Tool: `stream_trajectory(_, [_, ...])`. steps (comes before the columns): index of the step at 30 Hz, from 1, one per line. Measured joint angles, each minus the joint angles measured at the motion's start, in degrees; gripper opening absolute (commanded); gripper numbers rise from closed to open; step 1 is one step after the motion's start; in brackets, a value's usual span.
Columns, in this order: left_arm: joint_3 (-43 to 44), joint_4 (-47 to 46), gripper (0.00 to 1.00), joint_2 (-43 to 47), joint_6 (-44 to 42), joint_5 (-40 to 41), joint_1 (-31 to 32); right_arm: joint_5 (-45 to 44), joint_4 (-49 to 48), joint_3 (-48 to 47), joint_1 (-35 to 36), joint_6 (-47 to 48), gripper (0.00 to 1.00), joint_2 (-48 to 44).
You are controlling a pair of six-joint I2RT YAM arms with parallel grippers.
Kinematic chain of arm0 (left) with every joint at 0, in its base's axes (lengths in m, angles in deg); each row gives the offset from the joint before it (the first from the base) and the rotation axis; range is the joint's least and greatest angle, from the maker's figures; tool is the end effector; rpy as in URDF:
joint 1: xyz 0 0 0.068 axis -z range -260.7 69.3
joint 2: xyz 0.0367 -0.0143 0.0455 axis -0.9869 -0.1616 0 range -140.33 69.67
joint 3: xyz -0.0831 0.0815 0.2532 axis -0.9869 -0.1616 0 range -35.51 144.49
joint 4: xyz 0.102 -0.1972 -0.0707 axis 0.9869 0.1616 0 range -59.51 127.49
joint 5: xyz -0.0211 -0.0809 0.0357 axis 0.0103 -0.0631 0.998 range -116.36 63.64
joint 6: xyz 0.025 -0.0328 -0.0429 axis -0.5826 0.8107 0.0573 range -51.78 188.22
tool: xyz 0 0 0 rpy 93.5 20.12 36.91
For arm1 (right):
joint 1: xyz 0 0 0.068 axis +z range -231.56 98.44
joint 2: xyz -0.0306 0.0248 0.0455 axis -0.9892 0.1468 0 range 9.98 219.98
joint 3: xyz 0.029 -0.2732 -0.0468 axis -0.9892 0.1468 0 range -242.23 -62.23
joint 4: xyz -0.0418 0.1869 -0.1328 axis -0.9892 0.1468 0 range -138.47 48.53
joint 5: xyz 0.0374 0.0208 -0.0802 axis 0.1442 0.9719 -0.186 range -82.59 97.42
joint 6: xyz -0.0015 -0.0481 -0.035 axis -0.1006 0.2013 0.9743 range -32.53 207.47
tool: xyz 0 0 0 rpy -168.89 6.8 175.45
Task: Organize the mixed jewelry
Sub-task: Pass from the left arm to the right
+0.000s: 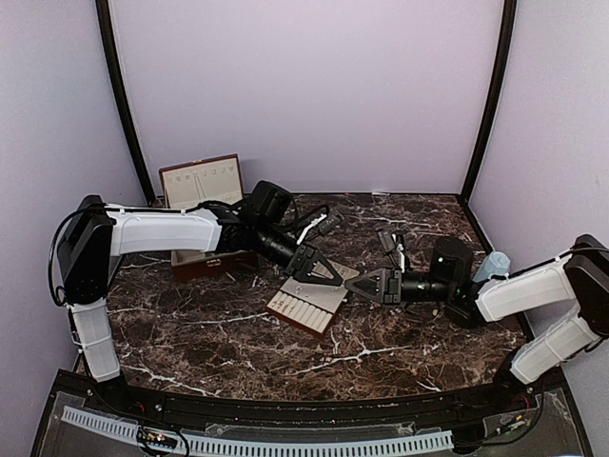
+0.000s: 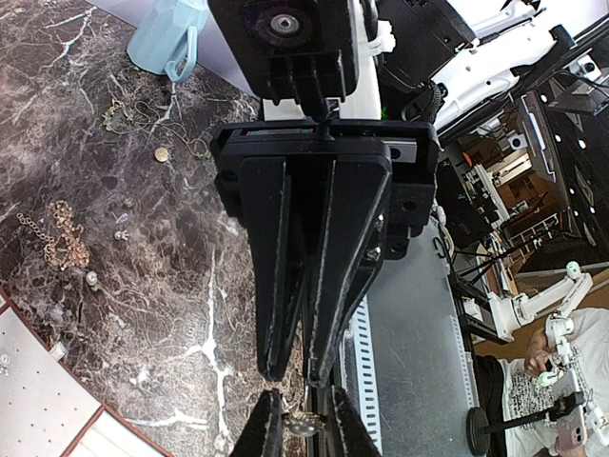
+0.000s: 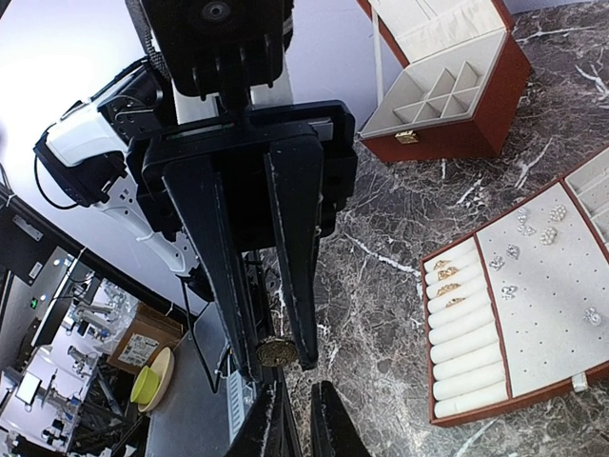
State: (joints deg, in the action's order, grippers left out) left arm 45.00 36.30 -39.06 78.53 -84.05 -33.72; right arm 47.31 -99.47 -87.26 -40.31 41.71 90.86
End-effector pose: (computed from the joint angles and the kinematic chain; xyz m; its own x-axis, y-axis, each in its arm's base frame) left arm 0.2491 -0.3210 0.2663 -0.5311 0.4290 -0.7307 0.7863 -0.0719 -0.6137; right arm 0.1727 0.1887 0.2274 -0.7510 0.0725 -0.6563 -0.6426 0.1484 0.7517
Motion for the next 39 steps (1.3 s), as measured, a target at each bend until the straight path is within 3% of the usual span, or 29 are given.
stream_trajectory(39, [0.0,-0.1,0.08,0.0,0.1,0.0,-0.3,1.5,-1.3,-2.1,0.0,-0.3,0.06,2.7])
